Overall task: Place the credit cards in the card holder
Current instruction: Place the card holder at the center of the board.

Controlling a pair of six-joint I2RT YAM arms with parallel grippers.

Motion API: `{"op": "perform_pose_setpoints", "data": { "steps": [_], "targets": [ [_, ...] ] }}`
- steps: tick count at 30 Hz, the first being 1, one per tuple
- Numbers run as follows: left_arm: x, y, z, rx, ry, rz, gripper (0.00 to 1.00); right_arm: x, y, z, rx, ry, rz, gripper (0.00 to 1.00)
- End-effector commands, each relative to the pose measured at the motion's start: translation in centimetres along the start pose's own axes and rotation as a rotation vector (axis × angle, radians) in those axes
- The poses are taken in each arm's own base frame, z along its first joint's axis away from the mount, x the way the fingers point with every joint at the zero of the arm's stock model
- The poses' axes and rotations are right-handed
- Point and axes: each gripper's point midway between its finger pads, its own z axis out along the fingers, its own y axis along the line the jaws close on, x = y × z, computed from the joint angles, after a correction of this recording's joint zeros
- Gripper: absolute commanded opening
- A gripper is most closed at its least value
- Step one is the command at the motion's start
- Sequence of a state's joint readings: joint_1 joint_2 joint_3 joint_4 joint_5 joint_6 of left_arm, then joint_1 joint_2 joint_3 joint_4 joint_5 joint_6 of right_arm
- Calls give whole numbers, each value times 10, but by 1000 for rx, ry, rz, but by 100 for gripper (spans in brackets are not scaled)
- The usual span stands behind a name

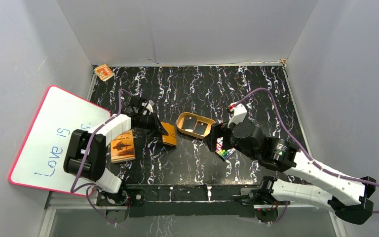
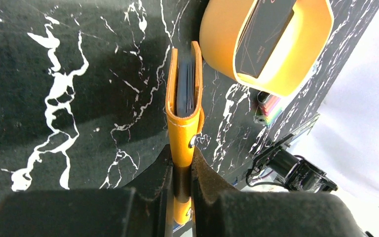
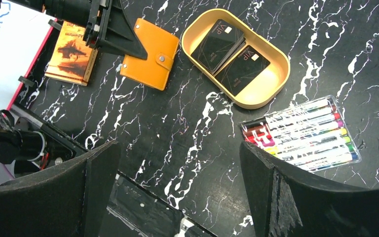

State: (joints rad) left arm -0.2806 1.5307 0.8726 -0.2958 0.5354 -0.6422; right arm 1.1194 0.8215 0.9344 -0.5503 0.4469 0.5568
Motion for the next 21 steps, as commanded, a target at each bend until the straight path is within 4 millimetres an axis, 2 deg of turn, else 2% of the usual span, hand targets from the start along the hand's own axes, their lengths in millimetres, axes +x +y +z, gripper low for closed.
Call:
{"op": "perform_pose_setpoints", "data": {
  "steps": [1,6,11,13,18,21],
  "targets": [
    [-14,-20,-7,116,5,26,0,-18,9,-5,-47,-72,10,99],
    [-22,-25,-3,159,23,26,0,-16,9,-4,-51,-66,5,99],
    [-50,-23,-8,160,-28,25,0,-16,8,-7,-57,-74,11,99],
    [-59,-18,-7,149,-21,16,0,-16,8,-7,-58,-78,12,99],
    [-64,-2,6,96,16,15,0,-17,9,-7,-62,-79,13,98],
    [-79,10,11,23,-12,34,0,-15,10,-6,-69,-72,15,99]
  ]
}}
